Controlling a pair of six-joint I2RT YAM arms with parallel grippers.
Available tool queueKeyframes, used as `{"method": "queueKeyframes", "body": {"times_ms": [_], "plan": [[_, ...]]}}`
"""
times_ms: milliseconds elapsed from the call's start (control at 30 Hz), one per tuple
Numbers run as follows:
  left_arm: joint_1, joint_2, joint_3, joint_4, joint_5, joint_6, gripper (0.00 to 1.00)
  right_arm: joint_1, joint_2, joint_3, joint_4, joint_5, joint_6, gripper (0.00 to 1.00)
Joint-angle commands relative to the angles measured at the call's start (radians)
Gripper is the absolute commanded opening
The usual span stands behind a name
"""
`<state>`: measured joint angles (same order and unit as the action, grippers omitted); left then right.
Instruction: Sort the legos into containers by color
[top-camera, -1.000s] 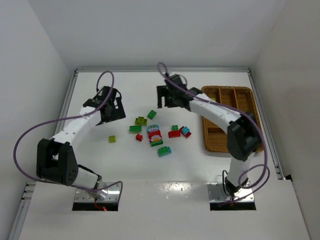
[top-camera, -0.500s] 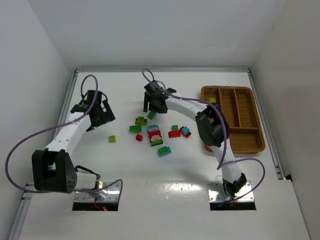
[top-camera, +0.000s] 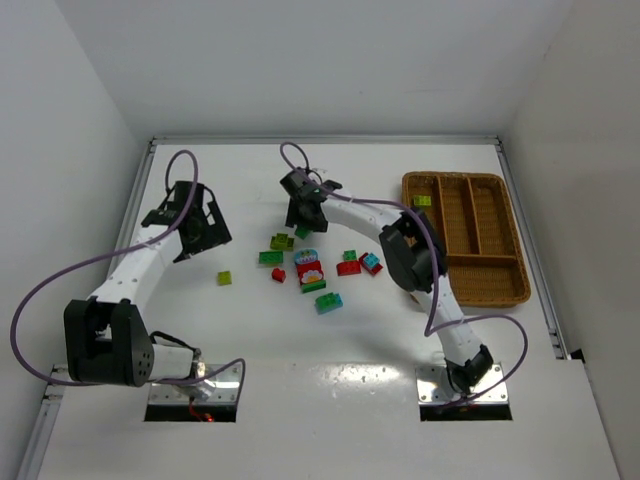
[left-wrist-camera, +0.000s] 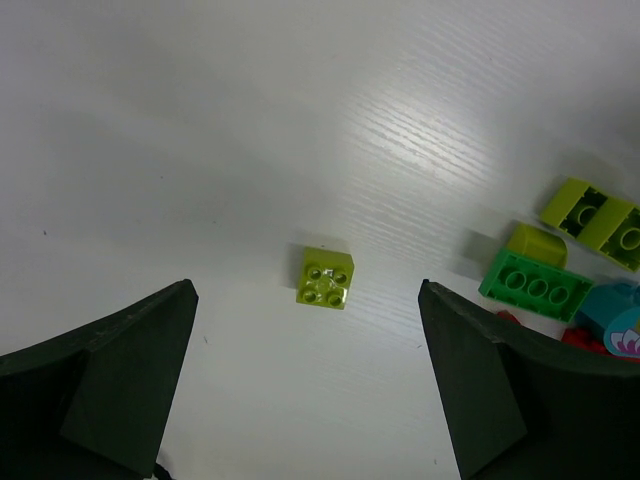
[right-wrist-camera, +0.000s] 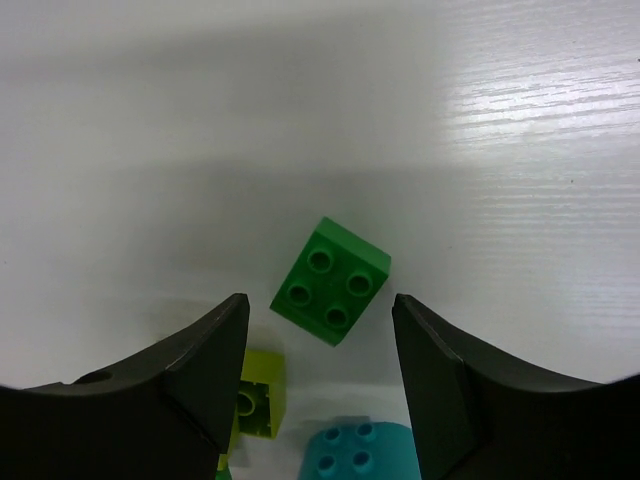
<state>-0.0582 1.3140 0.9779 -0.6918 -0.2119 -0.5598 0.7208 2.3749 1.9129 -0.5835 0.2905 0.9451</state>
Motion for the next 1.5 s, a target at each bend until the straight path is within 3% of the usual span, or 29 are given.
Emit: {"method": "queueKeyframes", "body": {"times_ms": [0, 167, 233, 433, 600, 667, 733, 833, 1133, 1300, 1467], "plan": [[0.008, -0.03, -0.008, 0.026, 0.038, 0.032, 1.0, 0.011, 0.023, 0.05, -0.012, 0.065, 0.029, 0.6], [0.008, -0.03, -0.008, 0.026, 0.048, 0.041, 1.0, 0.011, 0.098, 0.184, -0.087, 0.099, 0.018, 0.49], [0.008, -0.03, -0.008, 0.026, 0.048, 0.041, 1.0, 0.011, 0.107, 0.184, -0.096, 0.113, 0.009, 0.4], [0.017, -0.021, -0.018, 0.026, 0.057, 0.041, 1.0, 0.0, 0.055, 0.109, -0.055, 0.091, -0.028, 0.39], [0.017, -0.03, -0.018, 0.026, 0.066, 0.041, 1.0, -0.02, -0.087, -0.02, 0.012, 0.113, -0.109, 0.32], [0.017, -0.03, -0.018, 0.026, 0.066, 0.041, 1.0, -0.04, -0.216, -0.111, 0.04, 0.122, -0.134, 0.32], [0.017, -0.03, -0.018, 0.026, 0.066, 0.05, 1.0, -0.092, -0.313, -0.193, 0.088, 0.131, -0.172, 0.32], [0.017, -0.039, -0.018, 0.026, 0.077, 0.051, 1.0, -0.225, -0.562, -0.455, 0.151, 0.142, -0.184, 0.32], [0.017, -0.03, -0.018, 0.044, 0.097, 0.051, 1.0, -0.547, -0.903, -0.857, 0.137, 0.142, -0.158, 0.32], [0.008, -0.021, -0.018, 0.054, 0.117, 0.051, 1.0, -0.682, -0.947, -0.94, 0.205, 0.101, -0.144, 0.32], [-0.002, -0.003, -0.018, 0.054, 0.118, 0.051, 1.0, -0.761, -0.832, -0.836, 0.223, 0.142, -0.144, 0.32]]}}
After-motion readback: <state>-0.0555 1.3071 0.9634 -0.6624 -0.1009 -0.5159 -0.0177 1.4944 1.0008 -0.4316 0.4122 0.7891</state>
